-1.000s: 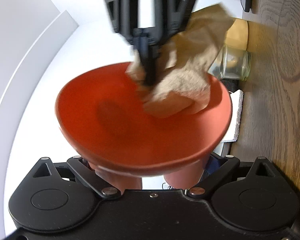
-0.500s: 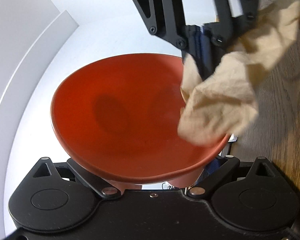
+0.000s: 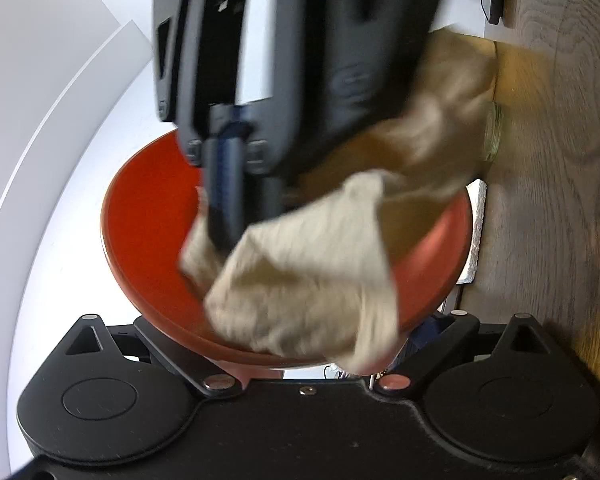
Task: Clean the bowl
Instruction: 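Scrub the paper towel around the bowl bottom with the right gripper, then wipe the paper towel along the bowl's inner wall and rim, right gripper, then scrub the paper towel inside the bowl with the right gripper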
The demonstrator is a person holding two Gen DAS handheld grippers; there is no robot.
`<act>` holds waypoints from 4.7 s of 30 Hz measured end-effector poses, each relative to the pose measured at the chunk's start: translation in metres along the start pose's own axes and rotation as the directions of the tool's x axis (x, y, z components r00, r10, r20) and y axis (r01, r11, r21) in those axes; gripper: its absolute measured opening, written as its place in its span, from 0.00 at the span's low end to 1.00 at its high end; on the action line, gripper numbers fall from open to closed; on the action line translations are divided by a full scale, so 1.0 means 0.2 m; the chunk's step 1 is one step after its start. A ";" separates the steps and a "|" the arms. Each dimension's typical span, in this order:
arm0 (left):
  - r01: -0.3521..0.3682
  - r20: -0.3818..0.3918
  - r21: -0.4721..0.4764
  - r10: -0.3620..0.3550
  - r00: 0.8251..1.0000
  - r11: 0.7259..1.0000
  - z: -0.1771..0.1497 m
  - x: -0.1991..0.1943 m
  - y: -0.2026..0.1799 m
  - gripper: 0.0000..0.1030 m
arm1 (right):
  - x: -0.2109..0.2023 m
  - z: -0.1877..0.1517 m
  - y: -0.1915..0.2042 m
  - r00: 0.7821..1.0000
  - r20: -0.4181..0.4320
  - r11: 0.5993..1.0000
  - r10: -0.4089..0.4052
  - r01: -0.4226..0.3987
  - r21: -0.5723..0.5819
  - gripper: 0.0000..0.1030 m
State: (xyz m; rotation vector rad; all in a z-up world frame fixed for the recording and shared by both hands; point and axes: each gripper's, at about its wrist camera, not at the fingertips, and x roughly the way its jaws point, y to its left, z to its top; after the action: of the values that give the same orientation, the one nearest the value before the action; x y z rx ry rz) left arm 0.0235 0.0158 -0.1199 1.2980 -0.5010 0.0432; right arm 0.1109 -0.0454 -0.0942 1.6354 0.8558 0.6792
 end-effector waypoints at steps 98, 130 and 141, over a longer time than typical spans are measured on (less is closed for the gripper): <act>0.000 0.001 0.003 0.000 1.000 1.000 -0.03 0.01 -0.02 0.92 | 0.00 -0.02 0.03 0.999 0.026 0.999 -0.037 0.038 -0.028 0.05; 0.001 0.001 0.003 -0.001 1.000 1.000 -0.03 0.02 -0.02 0.93 | -0.03 0.01 0.09 0.996 0.059 0.995 -0.061 0.065 -0.074 0.05; 0.001 0.001 0.003 -0.001 1.000 1.000 -0.02 0.02 -0.02 0.93 | -0.13 0.07 0.28 0.990 0.142 0.988 0.004 0.018 -0.155 0.05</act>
State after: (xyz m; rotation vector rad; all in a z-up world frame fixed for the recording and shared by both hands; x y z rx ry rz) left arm 0.0289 0.0186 -0.1224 1.3013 -0.5015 0.0430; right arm 0.1177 -0.0810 -0.0435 1.5194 0.6876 0.6019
